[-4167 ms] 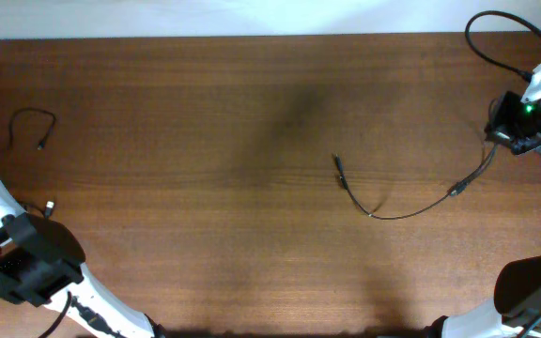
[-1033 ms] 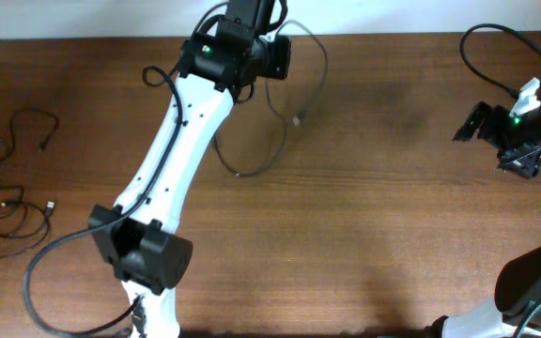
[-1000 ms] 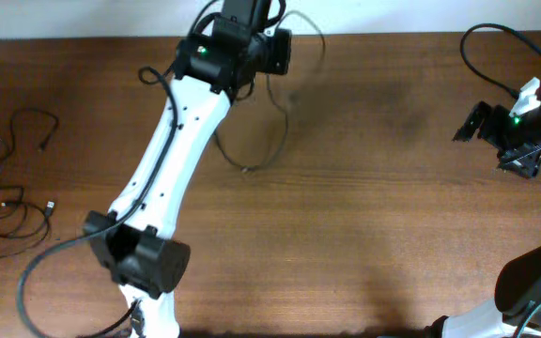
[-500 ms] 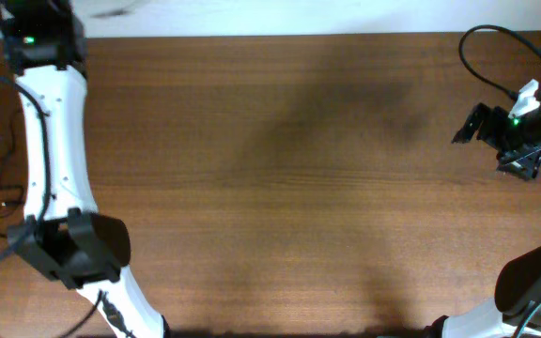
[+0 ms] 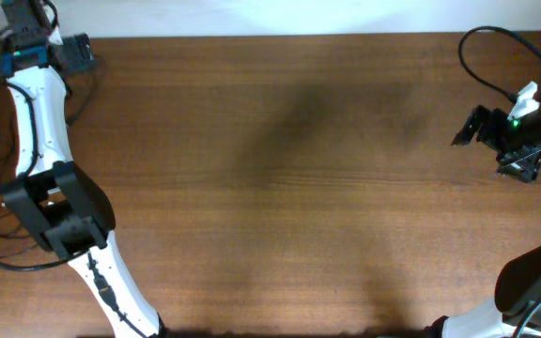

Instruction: Untangle cables

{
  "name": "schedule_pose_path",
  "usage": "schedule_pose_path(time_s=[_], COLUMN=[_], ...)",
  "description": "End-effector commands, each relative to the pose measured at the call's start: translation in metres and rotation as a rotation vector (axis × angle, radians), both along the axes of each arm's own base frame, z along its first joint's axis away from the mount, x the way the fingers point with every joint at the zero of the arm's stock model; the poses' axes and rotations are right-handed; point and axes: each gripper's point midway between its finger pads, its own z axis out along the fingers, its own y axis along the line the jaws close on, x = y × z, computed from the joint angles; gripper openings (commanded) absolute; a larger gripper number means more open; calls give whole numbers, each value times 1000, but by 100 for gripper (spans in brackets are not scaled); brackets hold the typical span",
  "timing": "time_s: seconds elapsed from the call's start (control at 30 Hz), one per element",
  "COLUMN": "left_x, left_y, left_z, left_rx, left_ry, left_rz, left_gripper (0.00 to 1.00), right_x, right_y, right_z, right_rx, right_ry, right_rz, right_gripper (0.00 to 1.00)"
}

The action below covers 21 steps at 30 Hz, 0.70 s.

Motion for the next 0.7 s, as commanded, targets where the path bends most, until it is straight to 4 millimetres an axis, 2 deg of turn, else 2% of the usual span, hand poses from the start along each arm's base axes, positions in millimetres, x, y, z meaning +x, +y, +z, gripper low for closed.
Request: schedule_pose_path(time_s=[0.0, 0.03, 0.07, 0.13, 0.23, 0.3, 0.33, 0.37, 0.4, 0.43, 0.57, 0.6, 0.63, 0.67], left_x=[-20, -28, -41, -46, -51, -49, -47, -47, -48, -51, -72, -82, -89, -94], left_y=[-38, -48, -66, -66, -49, -57, -66, -79, -90, -96, -103, -107, -111, -116], left_z=[6, -3, -14, -18, -16, 1, 16, 39, 64, 86, 157, 181, 194, 205], left_rx=[-267, -333, -428, -435, -476, -636, -729, -850, -929, -939, -686, -588, -547, -519], left_ry=[25, 63, 122, 148, 124, 48, -3, -71, -132, -173, -255, -280, -294, -311], left_rz=[-49, -58, -92, -83, -27, -96, -156, -245, -327, -378, -363, -340, -334, -340], left_gripper=[99, 99, 99, 100, 100, 96, 89, 80, 80, 79, 82, 91, 100, 99], right_x=[-1, -1, -1, -1, -5, -5, -5, -5, -5, -7, -12, -12, -13, -14], right_y=[0, 0, 0, 0, 1, 1, 1, 2, 2, 3, 16, 25, 29, 35], right_z=[2, 2, 2, 2, 1, 1, 1, 1, 1, 1, 8, 18, 24, 37], right_rx=[-5, -5, -5, -5, 1, 1, 1, 2, 7, 9, -2, -18, -29, -46], right_ry=[-5, -5, -5, -3, 12, 12, 12, 13, 14, 21, 14, -21, -42, -84], right_rz=[9, 9, 10, 10, 10, 10, 10, 10, 10, 10, 91, 135, 150, 173], right_gripper=[99, 99, 99, 99, 99, 99, 99, 99, 99, 100, 94, 93, 92, 91])
